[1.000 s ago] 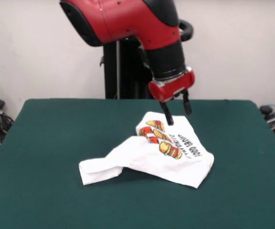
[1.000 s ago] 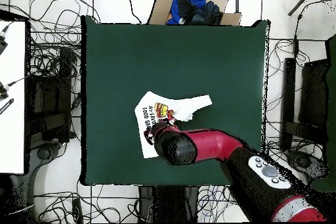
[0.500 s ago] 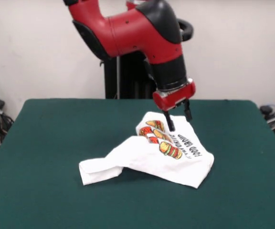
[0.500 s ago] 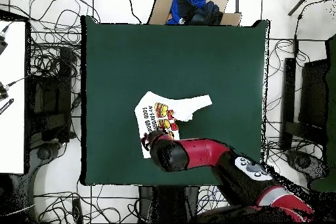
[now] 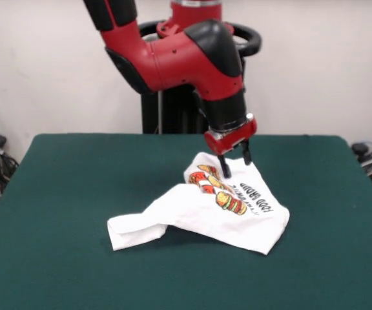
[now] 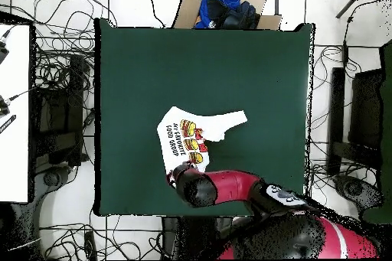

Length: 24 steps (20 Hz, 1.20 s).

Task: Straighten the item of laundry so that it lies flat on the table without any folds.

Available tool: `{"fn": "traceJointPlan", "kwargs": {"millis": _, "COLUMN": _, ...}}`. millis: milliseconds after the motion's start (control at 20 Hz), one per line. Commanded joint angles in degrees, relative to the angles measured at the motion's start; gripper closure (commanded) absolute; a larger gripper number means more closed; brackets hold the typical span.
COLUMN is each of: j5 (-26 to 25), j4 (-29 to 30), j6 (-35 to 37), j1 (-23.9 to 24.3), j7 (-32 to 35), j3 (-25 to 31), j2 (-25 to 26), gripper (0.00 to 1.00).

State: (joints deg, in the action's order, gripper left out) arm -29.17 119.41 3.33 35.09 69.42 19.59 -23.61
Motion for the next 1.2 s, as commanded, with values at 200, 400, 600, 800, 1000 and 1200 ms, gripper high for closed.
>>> {"fn": "traceJointPlan", "kwargs": {"millis": 200, "j5": -4.3, "j4": -8.1, "j6": -11.2, "j1": -3.1, "j7": 9.0, "j3": -3.9, "j2": 3.5, "gripper": 0.00}}
{"fn": "traceJointPlan", "kwargs": {"millis": 400, "j5": -4.5, "j4": -7.5, "j6": -17.5, "j1": -4.6, "j7": 10.0, "j3": -5.4, "j2": 2.9, "gripper": 0.00}}
{"fn": "traceJointPlan", "kwargs": {"millis": 600, "j5": -4.3, "j4": -7.1, "j6": -21.7, "j1": -5.6, "j7": 10.4, "j3": -6.4, "j2": 2.7, "gripper": 0.00}}
{"fn": "traceJointPlan", "kwargs": {"millis": 800, "j5": -4.0, "j4": -7.4, "j6": -22.6, "j1": -6.1, "j7": 9.8, "j3": -6.8, "j2": 3.0, "gripper": 0.00}}
{"fn": "traceJointPlan", "kwargs": {"millis": 1000, "j5": -3.9, "j4": -7.5, "j6": -22.4, "j1": -5.9, "j7": 9.4, "j3": -6.4, "j2": 3.0, "gripper": 0.00}}
{"fn": "traceJointPlan", "kwargs": {"millis": 1200, "j5": -4.0, "j4": -7.6, "j6": -21.7, "j1": -5.8, "j7": 9.1, "j3": -6.2, "j2": 3.0, "gripper": 1.00}}
